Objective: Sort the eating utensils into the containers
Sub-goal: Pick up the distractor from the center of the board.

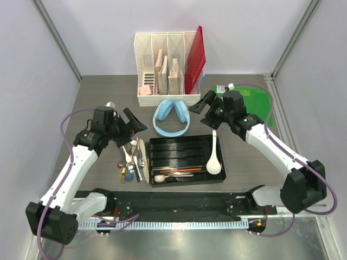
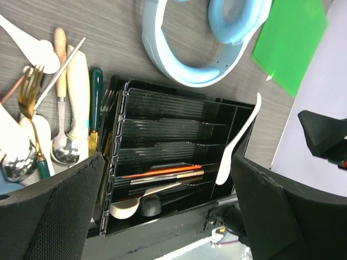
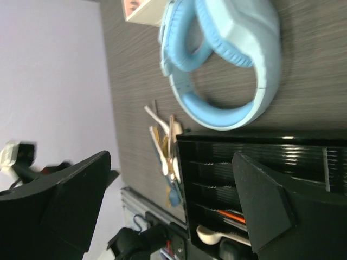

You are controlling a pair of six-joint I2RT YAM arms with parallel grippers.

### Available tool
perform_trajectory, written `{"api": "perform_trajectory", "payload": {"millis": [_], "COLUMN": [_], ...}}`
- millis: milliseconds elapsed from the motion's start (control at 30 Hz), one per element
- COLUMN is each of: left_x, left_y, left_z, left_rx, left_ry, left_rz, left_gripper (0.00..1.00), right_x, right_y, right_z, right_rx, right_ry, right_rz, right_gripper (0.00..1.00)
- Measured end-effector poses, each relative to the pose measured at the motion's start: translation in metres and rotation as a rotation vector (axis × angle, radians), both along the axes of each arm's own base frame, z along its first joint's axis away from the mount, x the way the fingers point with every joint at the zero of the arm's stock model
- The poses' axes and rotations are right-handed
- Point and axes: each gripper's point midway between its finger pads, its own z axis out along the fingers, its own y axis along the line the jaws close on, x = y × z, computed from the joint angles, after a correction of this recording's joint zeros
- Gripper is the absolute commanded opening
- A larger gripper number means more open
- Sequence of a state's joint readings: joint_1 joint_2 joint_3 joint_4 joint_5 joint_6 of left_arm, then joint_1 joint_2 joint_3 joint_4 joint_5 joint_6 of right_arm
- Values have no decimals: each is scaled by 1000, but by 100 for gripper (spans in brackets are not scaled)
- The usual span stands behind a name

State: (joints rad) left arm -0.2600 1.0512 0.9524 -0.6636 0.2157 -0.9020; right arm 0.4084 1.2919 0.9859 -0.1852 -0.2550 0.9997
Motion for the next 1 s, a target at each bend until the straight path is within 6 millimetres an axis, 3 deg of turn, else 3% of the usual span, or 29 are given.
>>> {"api": "perform_trajectory", "payload": {"millis": [233, 367, 467, 567, 700, 800, 900, 1000], "left_x": [-6, -13, -21, -30, -38, -42, -45, -48], "left_y": [17, 40, 57, 68, 72, 74, 75, 76], "left_z": [23, 0, -18, -31, -38, -36, -34, -37], "left_rx": [25, 122, 180, 207, 218, 218, 214, 215], "left_ry": [-104, -16, 58, 118, 151, 140, 127, 136], "left_rz": [76, 157, 214, 253, 266, 271, 277, 278], "left_gripper": [99, 100, 99, 99, 99, 99, 99, 99], "right_x": [38, 60, 57, 55, 59, 58, 58, 57], "right_y": [-4, 16, 40, 57, 75, 83, 105, 129], "right_z": [8, 44, 57, 37, -33, -67, -78, -71], "right_rx": [-248, -423, -471, -524, -655, -727, -787, -797], "right_ry": [45, -33, -83, -60, 47, 103, 97, 54], "right_rz": [-65, -42, 17, 80, 166, 213, 268, 307], "right_gripper": [100, 100, 100, 100, 97, 96, 96, 97]}}
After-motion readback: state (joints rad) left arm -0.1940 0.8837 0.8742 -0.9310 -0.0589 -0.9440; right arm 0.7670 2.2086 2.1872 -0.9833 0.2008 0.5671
